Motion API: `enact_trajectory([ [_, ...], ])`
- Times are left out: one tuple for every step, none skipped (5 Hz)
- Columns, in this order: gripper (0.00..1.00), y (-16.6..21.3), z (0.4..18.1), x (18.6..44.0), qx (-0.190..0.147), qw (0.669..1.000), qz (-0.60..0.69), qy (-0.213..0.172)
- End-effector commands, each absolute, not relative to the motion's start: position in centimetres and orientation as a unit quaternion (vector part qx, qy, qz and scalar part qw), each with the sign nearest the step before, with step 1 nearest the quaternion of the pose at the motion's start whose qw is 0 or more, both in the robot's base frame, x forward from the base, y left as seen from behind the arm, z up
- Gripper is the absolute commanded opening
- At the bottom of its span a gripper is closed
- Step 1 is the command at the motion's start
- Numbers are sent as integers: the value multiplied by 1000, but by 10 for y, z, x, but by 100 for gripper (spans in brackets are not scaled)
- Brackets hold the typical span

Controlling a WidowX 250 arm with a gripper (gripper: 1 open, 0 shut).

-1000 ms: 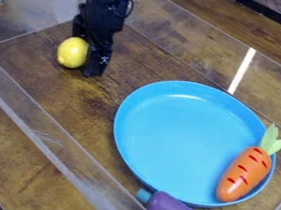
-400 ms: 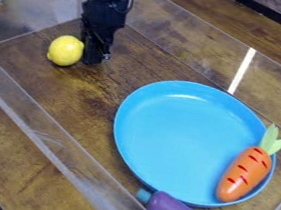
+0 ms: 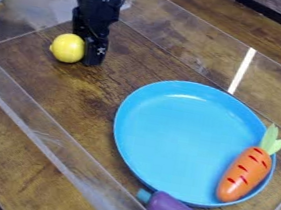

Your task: Remove the lemon from the blue tray and put it on the table

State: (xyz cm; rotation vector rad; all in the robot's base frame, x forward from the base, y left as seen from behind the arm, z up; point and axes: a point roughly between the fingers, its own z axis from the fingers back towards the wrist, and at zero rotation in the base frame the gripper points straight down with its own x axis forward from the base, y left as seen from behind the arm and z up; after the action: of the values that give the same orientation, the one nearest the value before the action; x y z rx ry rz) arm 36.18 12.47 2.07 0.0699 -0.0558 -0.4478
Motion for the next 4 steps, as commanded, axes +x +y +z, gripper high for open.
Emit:
enact_trajectory([
  [100, 128, 27, 358, 32, 961, -273, -33],
  [100, 127, 27, 350, 24, 944, -327, -30],
  [100, 128, 28, 343, 20, 947, -319, -30],
  [100, 129, 30, 335, 15, 950, -311, -30],
])
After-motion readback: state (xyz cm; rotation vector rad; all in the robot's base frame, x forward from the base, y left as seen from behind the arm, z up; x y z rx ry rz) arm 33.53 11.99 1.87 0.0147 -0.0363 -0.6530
